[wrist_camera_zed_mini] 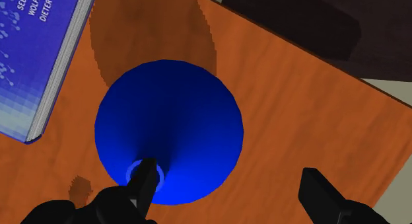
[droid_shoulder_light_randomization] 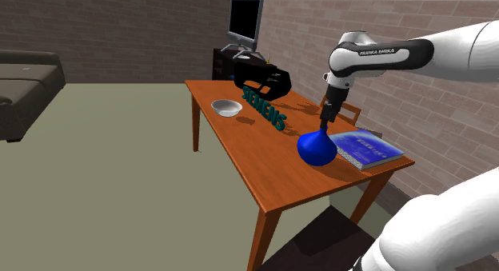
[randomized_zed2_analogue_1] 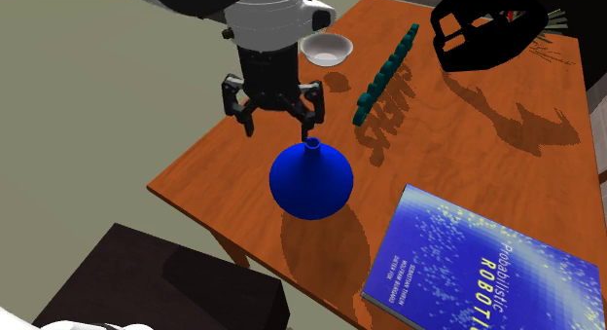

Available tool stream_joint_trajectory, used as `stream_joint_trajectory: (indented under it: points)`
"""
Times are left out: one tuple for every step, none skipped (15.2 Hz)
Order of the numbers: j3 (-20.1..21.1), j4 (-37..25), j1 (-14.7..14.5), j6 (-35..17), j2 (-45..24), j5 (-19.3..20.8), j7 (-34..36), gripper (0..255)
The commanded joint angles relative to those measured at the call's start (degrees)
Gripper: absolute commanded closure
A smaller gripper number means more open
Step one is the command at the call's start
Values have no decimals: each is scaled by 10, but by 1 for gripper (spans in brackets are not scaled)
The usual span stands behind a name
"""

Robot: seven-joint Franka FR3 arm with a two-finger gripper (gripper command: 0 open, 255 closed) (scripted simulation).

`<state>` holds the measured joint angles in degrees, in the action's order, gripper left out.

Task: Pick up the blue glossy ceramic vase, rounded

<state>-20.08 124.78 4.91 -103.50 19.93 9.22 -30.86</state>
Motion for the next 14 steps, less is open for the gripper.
stream_joint_trajectory:
  points:
    - [-20,-21,3,-17,-28,-6,-31,0]
    - [-30,-36,4,-24,-46,-12,-47,0]
    - [-40,-51,5,-30,-65,-19,-63,0]
    - [-48,-65,6,-35,-80,-25,-76,0]
    - [-48,-58,7,-42,-81,-26,-76,0]
    - [-48,-51,7,-50,-82,-26,-76,0]
    - [-49,-45,7,-58,-84,-26,-76,0]
    - [-50,-38,7,-66,-85,-26,-76,0]
    - [-50,-32,7,-73,-87,-26,-76,0]
    - [-51,-26,8,-81,-88,-26,-76,0]
    - [-52,-20,8,-89,-90,-27,-77,0]
    - [-52,-17,8,-93,-91,-27,-77,0]
    - [-52,-17,8,-93,-91,-27,-77,0]
    - [-52,-16,8,-94,-91,-27,-77,255]
